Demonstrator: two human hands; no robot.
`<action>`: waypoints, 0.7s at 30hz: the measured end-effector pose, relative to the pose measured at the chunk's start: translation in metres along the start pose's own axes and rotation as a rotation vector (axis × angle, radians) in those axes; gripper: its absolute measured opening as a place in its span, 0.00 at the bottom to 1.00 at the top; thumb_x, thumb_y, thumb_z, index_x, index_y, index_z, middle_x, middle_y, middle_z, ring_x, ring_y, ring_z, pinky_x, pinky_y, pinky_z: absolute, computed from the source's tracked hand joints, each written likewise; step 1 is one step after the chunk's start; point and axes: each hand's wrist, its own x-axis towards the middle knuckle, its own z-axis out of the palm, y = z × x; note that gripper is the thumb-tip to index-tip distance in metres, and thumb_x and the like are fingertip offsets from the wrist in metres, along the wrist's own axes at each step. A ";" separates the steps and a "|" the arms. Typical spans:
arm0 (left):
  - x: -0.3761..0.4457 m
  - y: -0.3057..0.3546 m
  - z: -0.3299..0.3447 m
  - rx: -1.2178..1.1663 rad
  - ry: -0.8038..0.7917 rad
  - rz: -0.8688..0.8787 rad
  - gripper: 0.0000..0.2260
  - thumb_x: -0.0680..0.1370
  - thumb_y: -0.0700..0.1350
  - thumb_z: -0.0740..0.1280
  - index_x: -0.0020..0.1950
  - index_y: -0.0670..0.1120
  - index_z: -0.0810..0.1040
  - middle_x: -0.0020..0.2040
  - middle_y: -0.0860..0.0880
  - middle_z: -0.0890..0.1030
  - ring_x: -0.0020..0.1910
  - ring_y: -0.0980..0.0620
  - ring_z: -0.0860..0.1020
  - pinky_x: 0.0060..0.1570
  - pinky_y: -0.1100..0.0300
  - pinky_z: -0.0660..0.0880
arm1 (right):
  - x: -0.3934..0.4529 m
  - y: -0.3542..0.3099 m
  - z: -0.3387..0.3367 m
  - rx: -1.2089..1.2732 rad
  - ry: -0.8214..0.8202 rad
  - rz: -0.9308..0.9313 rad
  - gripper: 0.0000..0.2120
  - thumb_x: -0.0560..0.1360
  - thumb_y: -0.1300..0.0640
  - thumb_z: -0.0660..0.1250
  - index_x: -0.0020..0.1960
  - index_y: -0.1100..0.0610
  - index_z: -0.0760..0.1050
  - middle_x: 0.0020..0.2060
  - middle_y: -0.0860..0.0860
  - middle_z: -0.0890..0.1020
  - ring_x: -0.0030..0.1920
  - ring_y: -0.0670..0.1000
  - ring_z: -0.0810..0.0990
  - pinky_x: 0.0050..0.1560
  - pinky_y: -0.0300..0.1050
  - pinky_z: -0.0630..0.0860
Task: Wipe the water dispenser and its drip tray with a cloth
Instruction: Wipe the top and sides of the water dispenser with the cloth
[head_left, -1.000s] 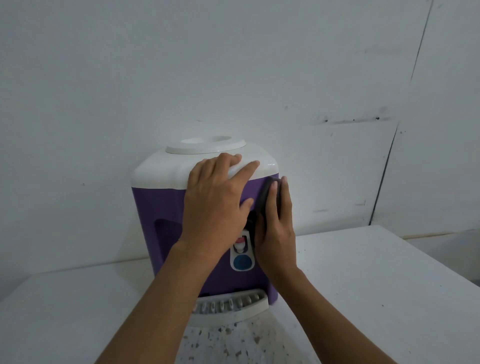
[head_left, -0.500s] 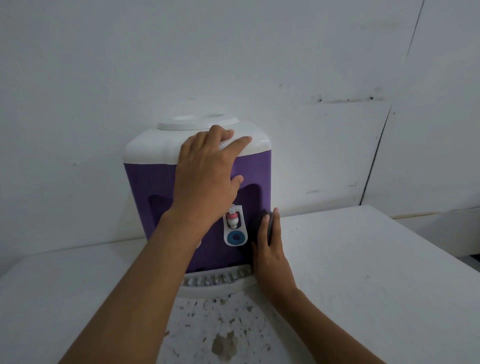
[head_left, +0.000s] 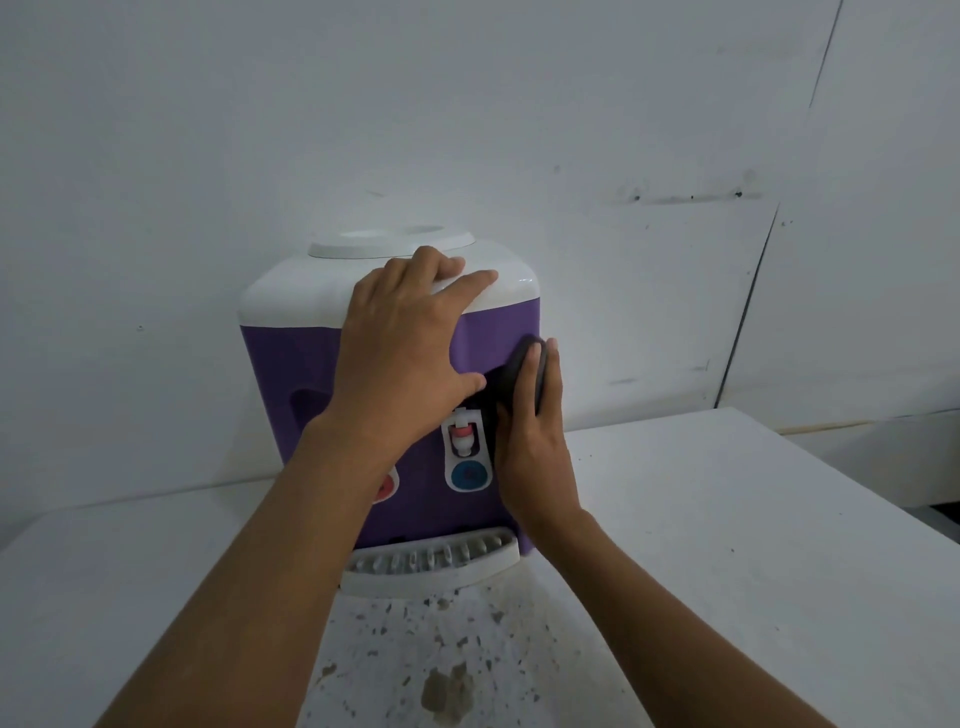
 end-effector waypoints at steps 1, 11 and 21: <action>0.000 0.000 -0.001 -0.002 -0.009 0.005 0.46 0.64 0.58 0.84 0.79 0.56 0.70 0.73 0.50 0.72 0.73 0.47 0.70 0.75 0.48 0.64 | -0.010 0.004 0.003 -0.015 -0.023 0.016 0.43 0.81 0.46 0.61 0.84 0.50 0.35 0.84 0.55 0.41 0.81 0.62 0.57 0.64 0.58 0.78; 0.022 -0.025 -0.028 -0.365 -0.125 -0.074 0.19 0.84 0.36 0.61 0.70 0.51 0.82 0.69 0.55 0.81 0.71 0.53 0.75 0.74 0.56 0.70 | -0.018 0.007 -0.022 0.252 -0.040 0.065 0.27 0.87 0.45 0.49 0.84 0.42 0.47 0.84 0.43 0.48 0.82 0.43 0.52 0.75 0.46 0.69; 0.023 -0.025 -0.033 -0.446 -0.129 -0.107 0.20 0.85 0.35 0.59 0.70 0.50 0.82 0.69 0.53 0.82 0.71 0.55 0.76 0.75 0.59 0.69 | 0.035 -0.056 0.005 0.021 0.134 -0.225 0.25 0.88 0.55 0.54 0.84 0.53 0.56 0.84 0.53 0.53 0.84 0.57 0.48 0.81 0.64 0.48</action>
